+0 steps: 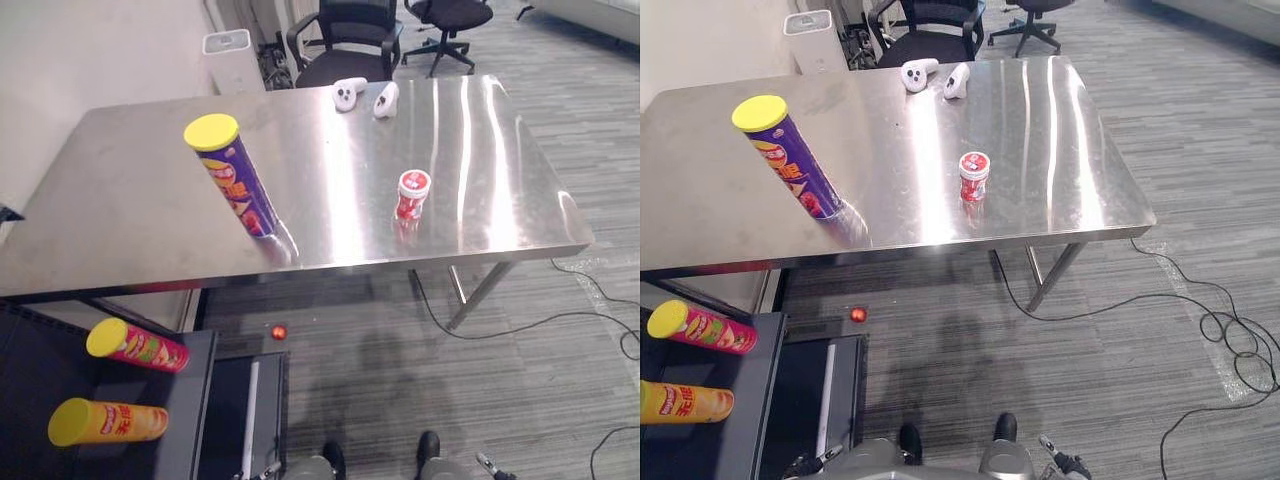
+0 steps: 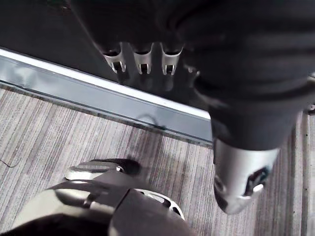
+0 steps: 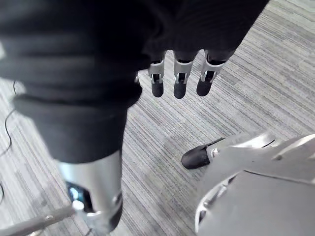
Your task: Put the gum and the chips on the shelf.
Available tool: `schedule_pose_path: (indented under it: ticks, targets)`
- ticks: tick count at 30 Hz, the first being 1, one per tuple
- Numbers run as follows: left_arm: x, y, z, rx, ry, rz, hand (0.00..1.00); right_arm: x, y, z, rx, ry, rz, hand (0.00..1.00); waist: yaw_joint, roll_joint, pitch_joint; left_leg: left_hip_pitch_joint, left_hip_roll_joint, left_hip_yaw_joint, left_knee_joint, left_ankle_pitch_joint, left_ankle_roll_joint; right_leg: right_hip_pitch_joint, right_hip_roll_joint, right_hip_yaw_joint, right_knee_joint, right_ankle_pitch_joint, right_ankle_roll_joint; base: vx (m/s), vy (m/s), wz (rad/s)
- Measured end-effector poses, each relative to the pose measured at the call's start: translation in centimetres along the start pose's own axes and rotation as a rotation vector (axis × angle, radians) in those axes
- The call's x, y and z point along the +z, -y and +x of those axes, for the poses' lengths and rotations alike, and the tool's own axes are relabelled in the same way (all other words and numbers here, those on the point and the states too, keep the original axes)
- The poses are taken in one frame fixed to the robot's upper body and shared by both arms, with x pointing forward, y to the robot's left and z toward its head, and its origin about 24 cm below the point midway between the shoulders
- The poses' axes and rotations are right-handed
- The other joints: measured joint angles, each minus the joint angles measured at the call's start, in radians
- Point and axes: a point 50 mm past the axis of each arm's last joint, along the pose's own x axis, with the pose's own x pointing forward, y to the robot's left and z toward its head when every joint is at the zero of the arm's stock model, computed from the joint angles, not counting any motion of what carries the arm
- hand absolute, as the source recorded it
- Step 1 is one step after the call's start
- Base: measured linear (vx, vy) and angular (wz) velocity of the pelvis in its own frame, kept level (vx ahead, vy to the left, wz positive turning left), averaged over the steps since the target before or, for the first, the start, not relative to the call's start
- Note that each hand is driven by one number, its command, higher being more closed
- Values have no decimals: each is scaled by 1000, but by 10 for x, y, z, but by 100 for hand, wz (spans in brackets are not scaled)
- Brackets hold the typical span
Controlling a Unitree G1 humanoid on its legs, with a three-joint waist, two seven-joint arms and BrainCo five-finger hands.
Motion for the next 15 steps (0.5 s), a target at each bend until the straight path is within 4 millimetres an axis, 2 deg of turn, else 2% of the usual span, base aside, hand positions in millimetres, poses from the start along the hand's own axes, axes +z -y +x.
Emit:
schedule_pose_path:
  ticks: [4, 7, 8, 9, 10, 12, 15]
  targets:
    - [-6, -8, -1, 25, -20, -41, 0, 2, 20, 2, -95, -17, 229, 0, -1, -21, -37, 1, -10, -16, -20, 13, 11, 0, -8, -14, -3, 0, 0, -73, 6, 11]
    - [-10, -12, -1, 40, -32, -72, 0, 19, 47, 4, -201, 19, 442, 0, 1, -32, -53, 0, -21, -18, -25, 14, 12, 0, -18, -16, -6, -1, -2, -42, 40, 5]
    - [-12, -13, -2, 45, -38, -84, 0, 29, 62, 4, -247, 48, 534, 0, -1, -33, -65, 1, -27, -21, -36, 20, 14, -1, -23, -20, -7, 0, 0, -10, 27, 9]
    - [-13, -14, -2, 49, -41, -93, 0, 36, 69, 4, -268, 66, 572, 0, -3, -35, -70, 0, -30, -24, -39, 21, 15, -1, -25, -23, -7, 1, 1, 11, 55, 16]
    - [-16, -15, -2, 56, -49, -114, 0, 58, 87, 3, -325, 122, 670, 0, -11, -34, -85, 0, -38, -32, -50, 25, 19, 0, -31, -30, -9, 1, 2, 21, 54, 13]
    - [-16, -16, -2, 59, -50, -119, 0, 71, 99, 1, -356, 157, 725, 0, -13, -39, -93, -1, -41, -36, -52, 29, 25, 0, -32, -32, -9, 5, 7, 29, 35, 10]
    - [-19, -19, -3, 70, -57, -126, 0, 107, 106, -2, -372, 250, 791, 0, -34, -51, -109, -1, -43, -41, -52, 31, 28, 3, -33, -33, -9, 9, 13, 23, 11, 4]
